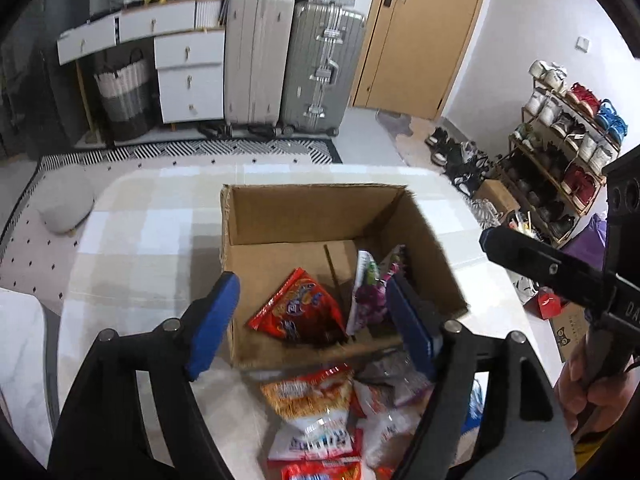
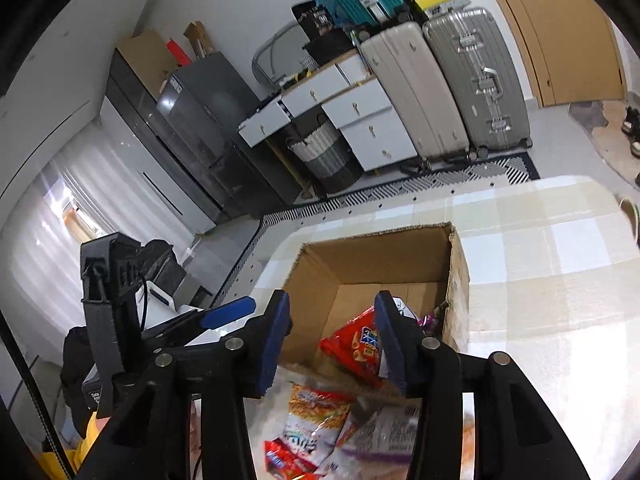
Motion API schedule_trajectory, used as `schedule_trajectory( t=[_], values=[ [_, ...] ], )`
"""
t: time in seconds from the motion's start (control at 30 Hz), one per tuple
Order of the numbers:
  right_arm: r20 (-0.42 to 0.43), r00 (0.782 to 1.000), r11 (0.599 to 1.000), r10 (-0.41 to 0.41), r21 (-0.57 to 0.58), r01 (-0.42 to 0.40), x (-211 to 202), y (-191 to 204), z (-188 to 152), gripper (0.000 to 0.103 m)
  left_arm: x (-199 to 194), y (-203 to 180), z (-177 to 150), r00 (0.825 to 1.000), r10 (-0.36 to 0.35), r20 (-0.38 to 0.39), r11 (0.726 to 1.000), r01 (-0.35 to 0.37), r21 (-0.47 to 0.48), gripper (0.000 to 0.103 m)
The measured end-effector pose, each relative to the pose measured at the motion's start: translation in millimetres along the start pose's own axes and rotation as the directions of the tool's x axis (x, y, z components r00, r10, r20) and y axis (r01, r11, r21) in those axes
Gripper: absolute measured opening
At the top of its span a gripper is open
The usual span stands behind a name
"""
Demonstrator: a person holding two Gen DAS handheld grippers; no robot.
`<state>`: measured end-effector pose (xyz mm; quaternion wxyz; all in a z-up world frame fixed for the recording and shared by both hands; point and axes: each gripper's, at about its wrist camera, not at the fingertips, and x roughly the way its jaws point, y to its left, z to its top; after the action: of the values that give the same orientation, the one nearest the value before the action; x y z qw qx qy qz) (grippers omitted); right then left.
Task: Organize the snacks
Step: 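Withdraw both tools from the box back toward the snack pile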
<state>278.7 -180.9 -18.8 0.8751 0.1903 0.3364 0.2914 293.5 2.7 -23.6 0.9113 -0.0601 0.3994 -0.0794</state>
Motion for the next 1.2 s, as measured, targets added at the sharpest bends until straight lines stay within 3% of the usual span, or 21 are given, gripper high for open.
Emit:
schedule_trajectory(
  t=[0.03, 0.23, 0.33, 0.63, 0.93, 1.03, 1.1, 1.2],
  values=[
    [0.011, 1.000, 1.000, 0.001, -0.007, -0.001, -9.0, 5.1, -1.7, 0.047, -8.3, -1.6, -2.3, 1.000, 0.007, 0.011, 1.000, -0.007, 0.003, 0.080],
    [0.079, 0.997, 0.998, 0.002, -0.062, 0.003, -62.2, 37.9, -21.6, 0.052, -67.7, -15.8, -27.2, 0.997, 0.018, 0.081, 0.999, -0.020, 0.025, 0.081],
    [0.120, 0.993, 0.996, 0.001, -0.091, 0.010, -88.6, 55.0, -39.0, 0.068, -95.3, -21.8, -42.8, 0.995, 0.008, 0.104, 1.000, -0.011, 0.026, 0.081],
    [0.304, 0.953, 0.983, 0.006, -0.176, 0.049, -170.6, 103.4, -113.8, 0.096, -184.0, -40.6, -111.0, 0.980, 0.022, 0.197, 0.998, -0.031, 0.046, 0.083],
    [0.403, 0.915, 0.964, 0.003, -0.243, 0.104, -220.0, 127.5, -190.7, 0.102, -254.3, -44.9, -184.7, 0.963, 0.010, 0.268, 1.000, -0.015, 0.018, 0.088],
    [0.420, 0.907, 0.956, -0.036, -0.250, 0.154, -230.1, 129.1, -212.8, 0.103, -271.8, -44.8, -205.7, 0.961, 0.004, 0.278, 1.000, -0.008, 0.012, 0.091],
    [0.436, 0.895, 0.939, -0.090, -0.263, 0.222, -234.7, 129.6, -225.6, 0.103, -282.3, -44.3, -220.3, 0.957, 0.007, 0.289, 1.000, -0.008, 0.003, 0.102],
    [0.422, 0.896, 0.913, -0.137, -0.298, 0.280, -231.8, 127.8, -237.3, 0.103, -291.7, -44.0, -234.8, 0.949, 0.009, 0.314, 1.000, -0.011, 0.003, 0.102]
  ],
)
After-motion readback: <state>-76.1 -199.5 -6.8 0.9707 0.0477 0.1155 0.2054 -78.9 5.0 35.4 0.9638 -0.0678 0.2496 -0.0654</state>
